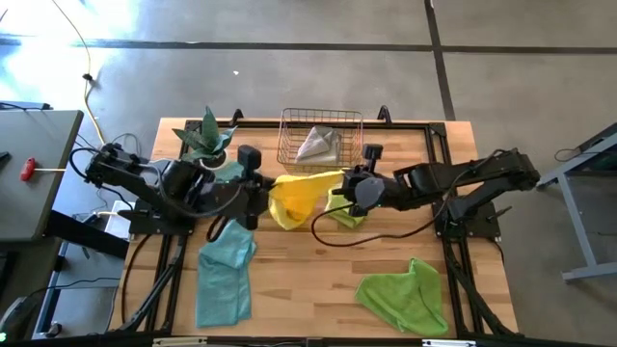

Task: Fold microfiber towels
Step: Fold the yellow microfiber towel

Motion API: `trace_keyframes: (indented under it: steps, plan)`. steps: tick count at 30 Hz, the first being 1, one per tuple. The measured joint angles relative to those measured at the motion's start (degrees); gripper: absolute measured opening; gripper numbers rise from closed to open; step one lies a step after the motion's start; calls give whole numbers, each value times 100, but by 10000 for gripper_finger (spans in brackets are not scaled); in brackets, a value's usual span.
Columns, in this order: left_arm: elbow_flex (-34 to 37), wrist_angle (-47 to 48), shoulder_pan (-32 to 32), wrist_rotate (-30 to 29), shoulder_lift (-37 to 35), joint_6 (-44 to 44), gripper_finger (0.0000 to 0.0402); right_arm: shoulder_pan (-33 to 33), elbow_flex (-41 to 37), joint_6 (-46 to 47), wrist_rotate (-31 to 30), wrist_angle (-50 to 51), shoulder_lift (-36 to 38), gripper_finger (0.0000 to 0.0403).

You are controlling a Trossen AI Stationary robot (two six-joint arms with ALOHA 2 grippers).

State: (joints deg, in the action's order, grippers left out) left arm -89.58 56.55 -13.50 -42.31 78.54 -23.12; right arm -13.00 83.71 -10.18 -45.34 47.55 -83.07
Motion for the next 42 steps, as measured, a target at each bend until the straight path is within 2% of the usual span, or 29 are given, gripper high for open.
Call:
trace_keyframes:
  steps: [4,9,15,19,22,25,28,33,36,39,42]
  plan:
    - [0,55,-67,-135,0,-272,0,-139,262,-402,-532,-73,11,0]
    - [0,7,4,-1045,0,-874,0,-158,497,-940,-789,-342,11,0]
    - [1,-39,597,-1272,0,-1577,0,357,504,-1865,-1026,-862,9,0]
    - [1,-343,867,-1877,0,-1879,0,658,506,-2645,-1403,-1589,7,0]
    - [0,-451,842,-2120,-2,-1845,0,690,506,-2816,-1435,-1679,7,0]
    - [2,-312,662,-1764,-2,-1318,0,488,506,-2376,-1197,-1320,7,0]
    - [2,24,317,-869,-2,-182,0,182,506,-1195,-671,-641,7,0]
    - [27,546,-412,812,123,2215,0,-411,511,1121,1035,481,-191,0]
    - [293,332,-922,1111,276,2986,0,-800,511,1964,1774,736,-606,0]
    - [681,26,-1348,1294,621,3587,0,-1214,510,2396,2123,738,-1215,0]
    - [1003,-177,-1724,1447,1031,4159,0,-1572,504,2681,2226,588,-1816,0]
